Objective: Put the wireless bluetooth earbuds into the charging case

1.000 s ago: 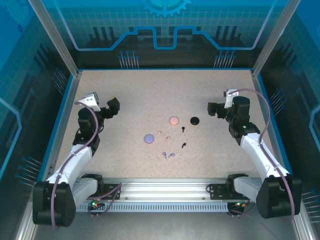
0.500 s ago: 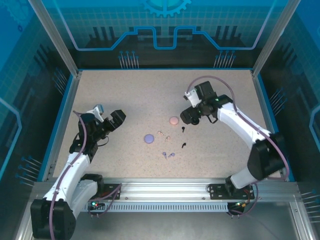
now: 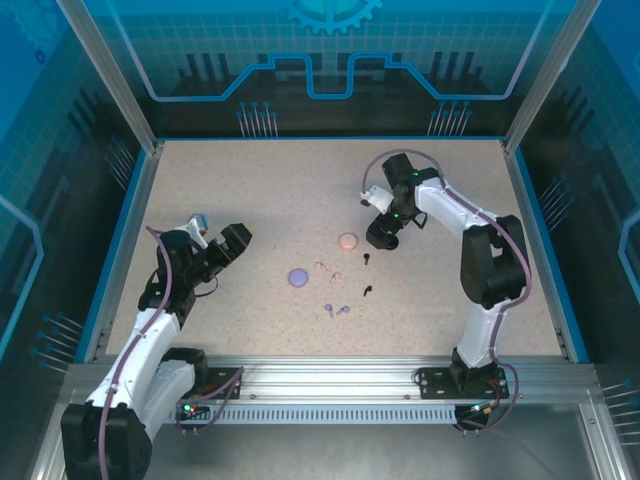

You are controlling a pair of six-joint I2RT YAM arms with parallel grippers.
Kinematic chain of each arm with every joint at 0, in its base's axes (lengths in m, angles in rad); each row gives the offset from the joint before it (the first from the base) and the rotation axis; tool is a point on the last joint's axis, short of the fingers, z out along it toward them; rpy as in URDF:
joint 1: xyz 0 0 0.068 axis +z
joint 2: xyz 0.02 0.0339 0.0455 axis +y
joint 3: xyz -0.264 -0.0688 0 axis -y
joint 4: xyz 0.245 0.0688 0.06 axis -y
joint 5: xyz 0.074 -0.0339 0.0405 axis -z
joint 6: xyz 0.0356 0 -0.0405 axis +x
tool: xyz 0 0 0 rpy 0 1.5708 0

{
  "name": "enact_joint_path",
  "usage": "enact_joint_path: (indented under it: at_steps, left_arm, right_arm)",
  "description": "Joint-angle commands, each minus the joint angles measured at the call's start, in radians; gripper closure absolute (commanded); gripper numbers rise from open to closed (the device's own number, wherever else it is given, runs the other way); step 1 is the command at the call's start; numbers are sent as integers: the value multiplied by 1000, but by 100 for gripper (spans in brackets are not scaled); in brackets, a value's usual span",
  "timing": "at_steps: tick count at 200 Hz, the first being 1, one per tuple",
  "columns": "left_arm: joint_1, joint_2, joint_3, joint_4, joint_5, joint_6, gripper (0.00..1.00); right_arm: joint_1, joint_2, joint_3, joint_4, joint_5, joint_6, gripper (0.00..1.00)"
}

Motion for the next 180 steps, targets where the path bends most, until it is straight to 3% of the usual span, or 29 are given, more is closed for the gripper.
enact_joint_path:
  at_steps: [1, 69, 180]
  left_arm:
    - [-4, -9, -19, -10, 20, -26, 1]
    - [-8, 6, -20, -3, 17, -31, 1]
    - [-31, 30, -13, 9, 9, -36, 1]
  right_arm:
    - [-10, 72, 52, -75, -37, -62, 0]
    - [-22, 149, 83, -116, -9, -71, 6]
    - [-22, 217, 93, -132, 89, -79, 27]
